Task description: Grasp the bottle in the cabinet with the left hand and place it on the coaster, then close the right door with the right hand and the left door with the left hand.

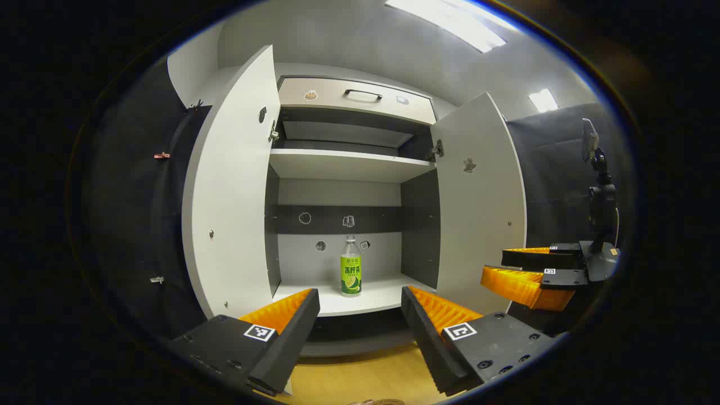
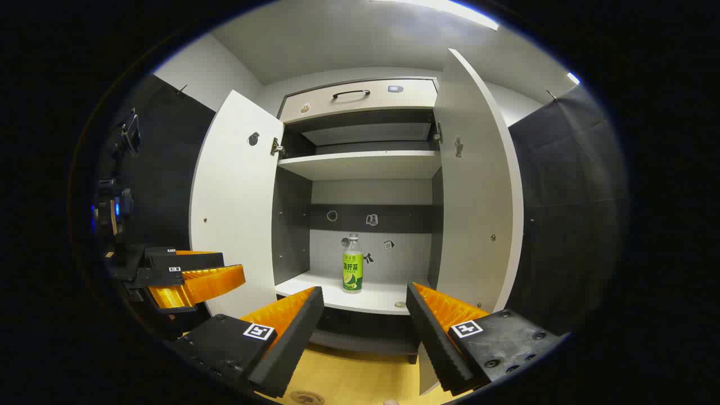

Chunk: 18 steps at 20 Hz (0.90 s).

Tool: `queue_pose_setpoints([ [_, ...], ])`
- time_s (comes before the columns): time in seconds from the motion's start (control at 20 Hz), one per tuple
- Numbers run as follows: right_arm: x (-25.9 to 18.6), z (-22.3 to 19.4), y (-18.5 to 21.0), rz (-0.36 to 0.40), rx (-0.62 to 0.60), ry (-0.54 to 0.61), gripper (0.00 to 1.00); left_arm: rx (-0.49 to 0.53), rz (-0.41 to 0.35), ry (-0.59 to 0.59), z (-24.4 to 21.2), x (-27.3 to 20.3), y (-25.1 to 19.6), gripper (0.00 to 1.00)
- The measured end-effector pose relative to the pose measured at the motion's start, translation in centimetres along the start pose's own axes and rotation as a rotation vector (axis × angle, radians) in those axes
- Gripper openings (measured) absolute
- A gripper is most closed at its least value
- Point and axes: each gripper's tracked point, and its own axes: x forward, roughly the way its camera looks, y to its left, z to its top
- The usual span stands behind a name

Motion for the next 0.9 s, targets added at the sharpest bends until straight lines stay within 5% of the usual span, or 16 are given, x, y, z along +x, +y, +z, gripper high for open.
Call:
queue_pose_setpoints([
  [0.9, -0.7, -0.1, -0.6, -0.034, 0.007, 0.011, 0.98, -0.004, 0.018, -0.029, 0.4, -0.2, 0.7, 0.93],
])
